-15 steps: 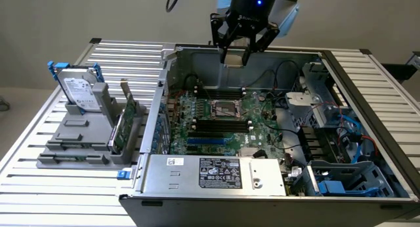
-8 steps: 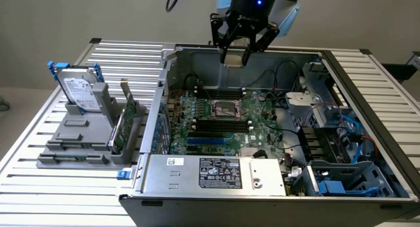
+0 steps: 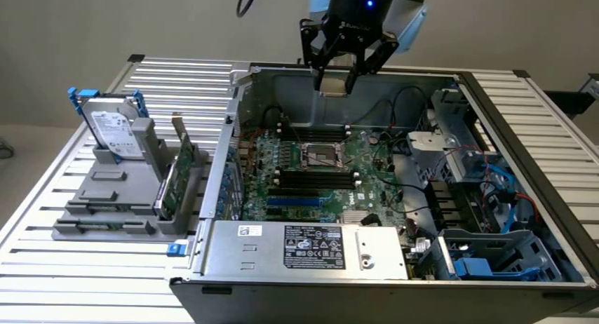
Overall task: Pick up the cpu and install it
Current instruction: 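Place the cpu into insertion slot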
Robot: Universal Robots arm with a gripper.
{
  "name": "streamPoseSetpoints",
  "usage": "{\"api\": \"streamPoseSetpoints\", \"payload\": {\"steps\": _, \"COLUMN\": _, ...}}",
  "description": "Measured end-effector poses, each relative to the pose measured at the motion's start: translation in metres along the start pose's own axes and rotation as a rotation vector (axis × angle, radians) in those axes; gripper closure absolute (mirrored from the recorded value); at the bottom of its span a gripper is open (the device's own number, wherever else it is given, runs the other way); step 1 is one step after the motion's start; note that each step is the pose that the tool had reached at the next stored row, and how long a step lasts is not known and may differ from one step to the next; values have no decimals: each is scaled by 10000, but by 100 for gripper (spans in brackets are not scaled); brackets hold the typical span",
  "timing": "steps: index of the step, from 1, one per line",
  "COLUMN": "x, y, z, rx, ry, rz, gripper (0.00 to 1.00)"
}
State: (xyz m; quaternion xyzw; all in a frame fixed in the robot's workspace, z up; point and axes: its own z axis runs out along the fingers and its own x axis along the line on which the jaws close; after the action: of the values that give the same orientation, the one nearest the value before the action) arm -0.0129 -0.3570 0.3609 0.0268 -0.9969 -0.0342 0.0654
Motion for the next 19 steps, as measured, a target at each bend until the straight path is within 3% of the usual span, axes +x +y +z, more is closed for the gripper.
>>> {"api": "streamPoseSetpoints", "payload": {"steps": 14, "x": -30, "y": 37, "z": 231, "rx": 80, "ry": -146, "rz": -440, "gripper": 45}}
{"api": "streamPoseSetpoints", "payload": {"steps": 19, "x": -41, "y": 33, "z": 311, "rx": 187, "ry": -106, "rz": -1314, "gripper": 45}}
